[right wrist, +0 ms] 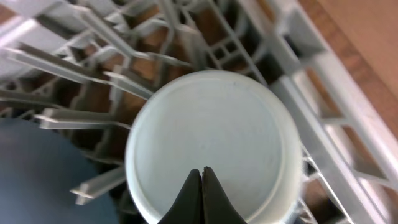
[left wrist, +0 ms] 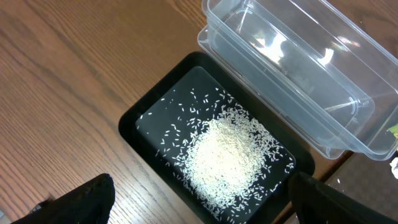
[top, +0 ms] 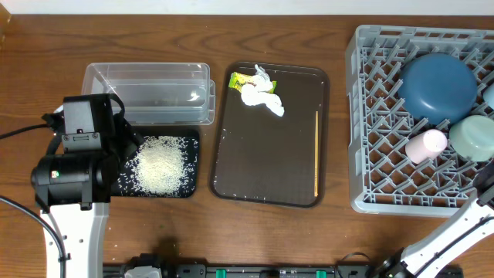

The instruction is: Sort waste into correct bins and load items into the dishwasher rack

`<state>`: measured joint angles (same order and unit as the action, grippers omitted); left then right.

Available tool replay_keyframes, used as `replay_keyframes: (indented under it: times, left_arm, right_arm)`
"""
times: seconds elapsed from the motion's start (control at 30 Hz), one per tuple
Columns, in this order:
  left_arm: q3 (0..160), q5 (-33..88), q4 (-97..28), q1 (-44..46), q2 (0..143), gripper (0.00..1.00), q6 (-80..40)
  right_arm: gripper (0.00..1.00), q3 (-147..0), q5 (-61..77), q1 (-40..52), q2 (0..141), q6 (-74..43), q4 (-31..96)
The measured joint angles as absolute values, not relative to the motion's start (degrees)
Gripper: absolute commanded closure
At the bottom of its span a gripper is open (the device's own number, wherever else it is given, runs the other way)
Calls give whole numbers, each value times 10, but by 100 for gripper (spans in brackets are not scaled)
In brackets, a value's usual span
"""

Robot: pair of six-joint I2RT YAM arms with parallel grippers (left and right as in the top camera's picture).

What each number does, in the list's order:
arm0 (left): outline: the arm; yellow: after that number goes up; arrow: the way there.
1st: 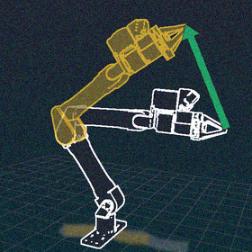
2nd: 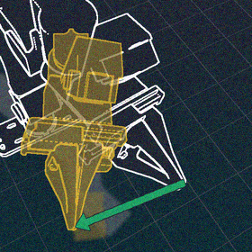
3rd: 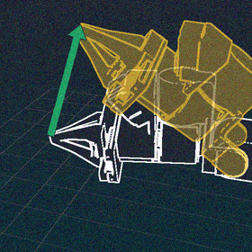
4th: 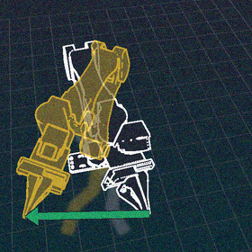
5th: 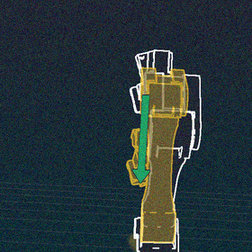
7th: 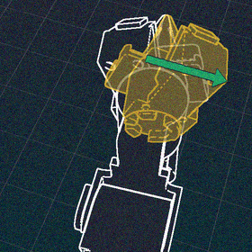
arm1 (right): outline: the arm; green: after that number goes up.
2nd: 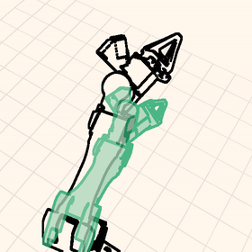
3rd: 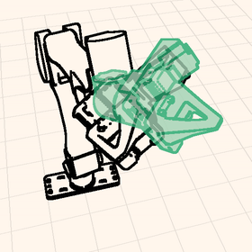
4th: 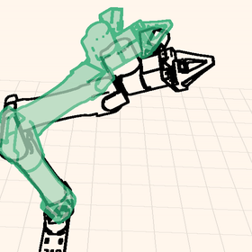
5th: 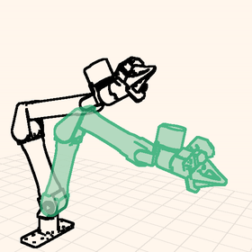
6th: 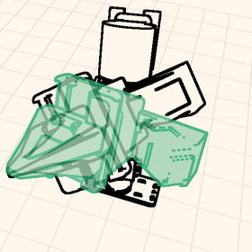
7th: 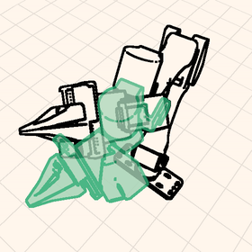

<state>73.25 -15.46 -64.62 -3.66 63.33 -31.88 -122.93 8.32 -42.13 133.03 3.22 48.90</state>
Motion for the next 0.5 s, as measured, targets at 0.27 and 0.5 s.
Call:
replay_keyframes:
  times: [0.27, 0.5]
  left_arm:
    - [733, -155, -646, -37, 633, 9, -319]
    - [733, -155, -646, -37, 633, 9, -319]
  right_arm:
    - [99, -1229, 55, -456, 1330, -7, 518]
    - [98, -1225, 76, -459, 1293, -60, 547]
